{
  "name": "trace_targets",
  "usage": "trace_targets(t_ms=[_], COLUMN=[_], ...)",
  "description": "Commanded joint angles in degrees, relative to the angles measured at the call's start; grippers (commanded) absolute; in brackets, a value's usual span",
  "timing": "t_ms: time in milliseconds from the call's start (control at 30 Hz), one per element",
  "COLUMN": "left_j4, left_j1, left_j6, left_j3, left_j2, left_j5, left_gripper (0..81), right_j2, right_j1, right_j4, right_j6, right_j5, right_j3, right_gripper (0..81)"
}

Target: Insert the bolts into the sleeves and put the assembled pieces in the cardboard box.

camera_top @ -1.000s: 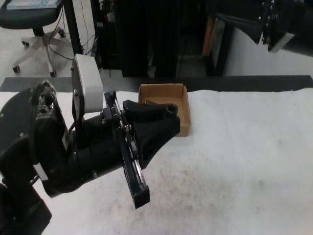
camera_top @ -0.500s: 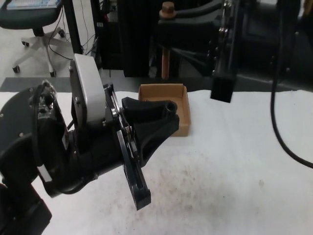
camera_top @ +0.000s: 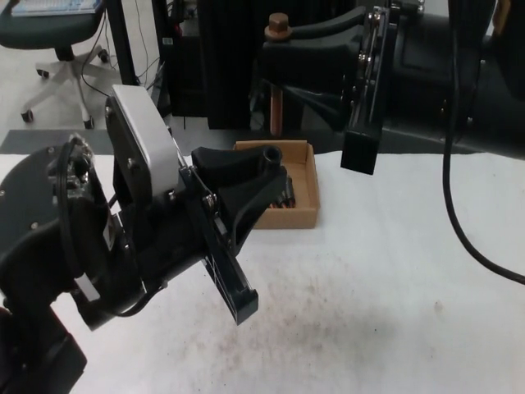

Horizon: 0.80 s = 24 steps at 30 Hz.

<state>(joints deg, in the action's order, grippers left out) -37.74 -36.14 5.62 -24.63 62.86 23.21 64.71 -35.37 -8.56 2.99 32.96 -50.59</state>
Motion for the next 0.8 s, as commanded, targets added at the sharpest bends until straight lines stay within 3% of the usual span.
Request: trace_targets(t_ms=[0, 767], left_j4=[-1.10, -2.05], left_j1=[-0.22, -0.22], left_j6=[0.40, -3.56], left_j3=[-0.21, -0.21], left_j2=[0.05, 0.05], left_j5=[-0.63, -1.91], left_gripper=[0.3, 0.3], right_j2=[-0.14, 1.50], right_j1=[-0.05, -0.05], right_j4=[-0.69, -0.69], right_j6=[-0.25, -0.25], right_j5=[-0.06, -0.05], right_j3=[-0.28, -0.28], right_gripper=[0.8, 0.8])
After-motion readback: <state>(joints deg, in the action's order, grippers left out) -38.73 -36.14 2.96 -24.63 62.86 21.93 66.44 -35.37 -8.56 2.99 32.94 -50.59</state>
